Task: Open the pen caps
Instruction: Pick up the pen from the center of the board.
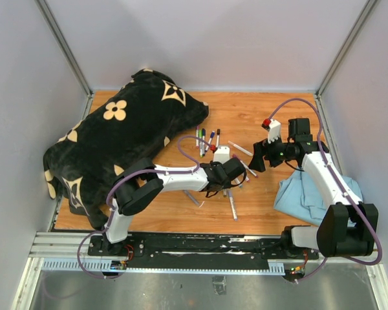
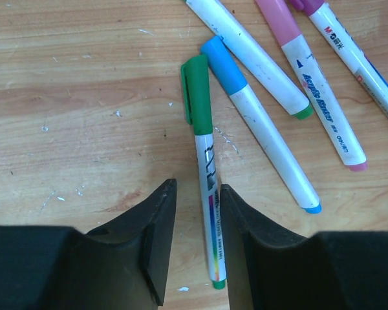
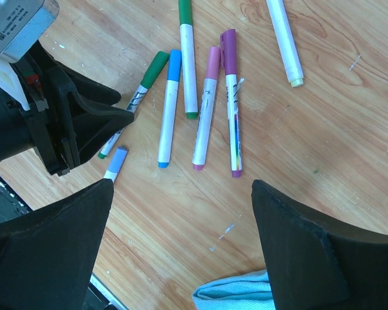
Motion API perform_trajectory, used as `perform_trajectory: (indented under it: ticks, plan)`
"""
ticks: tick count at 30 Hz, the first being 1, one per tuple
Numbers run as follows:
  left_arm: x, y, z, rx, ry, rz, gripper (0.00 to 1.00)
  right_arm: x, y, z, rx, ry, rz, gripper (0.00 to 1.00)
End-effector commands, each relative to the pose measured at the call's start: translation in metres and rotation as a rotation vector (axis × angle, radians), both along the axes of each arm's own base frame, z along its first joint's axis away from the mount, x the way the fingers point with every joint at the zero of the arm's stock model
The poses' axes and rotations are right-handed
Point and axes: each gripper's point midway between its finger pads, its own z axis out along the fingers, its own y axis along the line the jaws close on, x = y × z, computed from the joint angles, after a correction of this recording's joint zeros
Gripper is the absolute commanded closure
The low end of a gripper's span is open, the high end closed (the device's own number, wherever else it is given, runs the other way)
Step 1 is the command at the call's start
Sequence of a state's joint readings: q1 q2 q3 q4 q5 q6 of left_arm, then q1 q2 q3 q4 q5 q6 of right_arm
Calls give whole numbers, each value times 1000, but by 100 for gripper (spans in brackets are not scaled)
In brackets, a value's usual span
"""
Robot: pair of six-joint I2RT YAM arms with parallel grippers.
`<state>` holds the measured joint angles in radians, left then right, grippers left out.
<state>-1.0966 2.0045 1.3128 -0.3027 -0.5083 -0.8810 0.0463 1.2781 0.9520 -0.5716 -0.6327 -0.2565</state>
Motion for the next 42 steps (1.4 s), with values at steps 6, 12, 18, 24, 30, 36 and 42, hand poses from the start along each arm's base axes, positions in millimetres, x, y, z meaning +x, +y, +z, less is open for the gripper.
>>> perform_trajectory:
  ticks: [6,12,18,24,30,36,42]
  plan:
    - [-11,42,-9,160,-2,13,73,3,4,13,42,-29,3,11]
    - [-15,62,-4,204,-18,19,78,2,5,13,50,-25,6,11]
    - [-20,75,-6,225,-14,15,80,2,7,14,61,-26,9,11]
    - [-22,79,-8,239,-11,8,79,1,9,14,73,-23,15,11]
    - [-22,77,-6,240,-12,0,73,0,12,16,87,-25,24,11]
    - [-22,73,-6,235,-7,-13,69,-2,14,18,101,-27,34,11]
    - [-21,67,-9,241,3,-34,68,-2,16,19,111,-28,40,11]
